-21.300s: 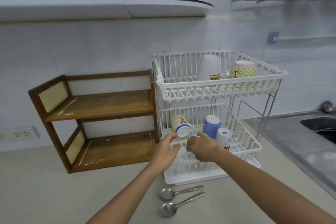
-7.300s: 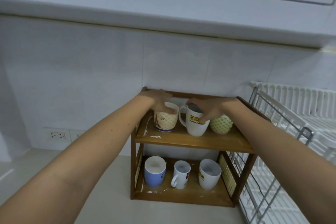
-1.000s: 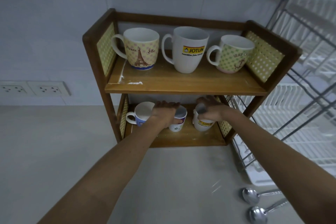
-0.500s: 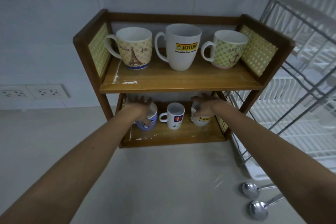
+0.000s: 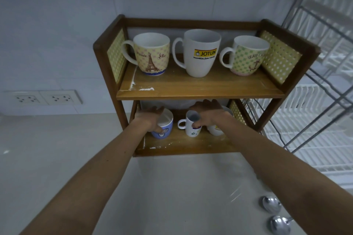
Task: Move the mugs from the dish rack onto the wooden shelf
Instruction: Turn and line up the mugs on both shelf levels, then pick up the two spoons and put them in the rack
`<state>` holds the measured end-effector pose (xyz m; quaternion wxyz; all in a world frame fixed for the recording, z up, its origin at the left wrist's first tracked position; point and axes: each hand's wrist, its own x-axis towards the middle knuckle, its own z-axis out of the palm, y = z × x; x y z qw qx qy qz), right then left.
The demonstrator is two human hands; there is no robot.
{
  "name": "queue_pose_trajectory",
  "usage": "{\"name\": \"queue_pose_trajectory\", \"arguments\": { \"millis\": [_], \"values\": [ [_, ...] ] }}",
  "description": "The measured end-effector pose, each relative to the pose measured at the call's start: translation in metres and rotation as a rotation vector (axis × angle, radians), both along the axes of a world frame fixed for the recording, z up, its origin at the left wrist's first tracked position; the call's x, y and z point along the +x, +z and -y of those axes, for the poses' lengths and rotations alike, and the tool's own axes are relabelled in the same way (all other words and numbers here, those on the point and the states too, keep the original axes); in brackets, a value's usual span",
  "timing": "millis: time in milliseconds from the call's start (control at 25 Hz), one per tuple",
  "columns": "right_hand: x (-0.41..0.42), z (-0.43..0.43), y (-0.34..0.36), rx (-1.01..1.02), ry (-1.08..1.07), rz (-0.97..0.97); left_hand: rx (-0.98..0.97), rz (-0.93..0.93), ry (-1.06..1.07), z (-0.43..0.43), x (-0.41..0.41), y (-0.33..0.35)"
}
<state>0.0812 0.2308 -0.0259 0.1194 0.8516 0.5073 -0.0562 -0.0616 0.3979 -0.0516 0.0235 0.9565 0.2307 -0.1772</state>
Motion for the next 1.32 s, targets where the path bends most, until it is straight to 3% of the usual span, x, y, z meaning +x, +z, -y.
{"name": "queue_pose_trajectory", "arguments": {
  "millis": [280,400,480,600,680,800,920,1120,1320],
  "values": [
    [-0.009,0.022,0.002,0.040,-0.071,-0.157,-0.087,0.050,0.032,0.013,-0.009,-0.001],
    [-0.038,0.060,0.006,0.352,-0.075,-0.296,-0.015,0.265,0.044,0.049,-0.029,-0.005],
    [-0.059,0.100,0.003,0.423,-0.067,-0.468,-0.029,0.456,0.001,0.089,-0.047,-0.015],
    [-0.075,0.179,-0.007,0.220,-0.050,-0.568,-0.418,0.641,0.020,0.179,-0.081,-0.035],
    [-0.070,0.228,-0.014,0.081,-0.037,-0.544,-0.643,0.590,-0.008,0.241,-0.095,-0.045],
    [-0.055,0.289,-0.032,-0.016,-0.136,-0.481,-0.788,0.505,-0.103,0.325,-0.088,-0.057],
    [-0.039,0.331,-0.054,0.023,-0.269,-0.379,-0.742,0.412,-0.188,0.391,-0.061,-0.069],
    [-0.024,0.360,-0.083,0.044,-0.322,-0.279,-0.444,0.093,-0.118,0.443,-0.027,-0.076],
    [-0.025,0.364,-0.100,0.098,-0.223,-0.152,-0.293,0.151,-0.022,0.456,-0.031,-0.078]
  ]
}}
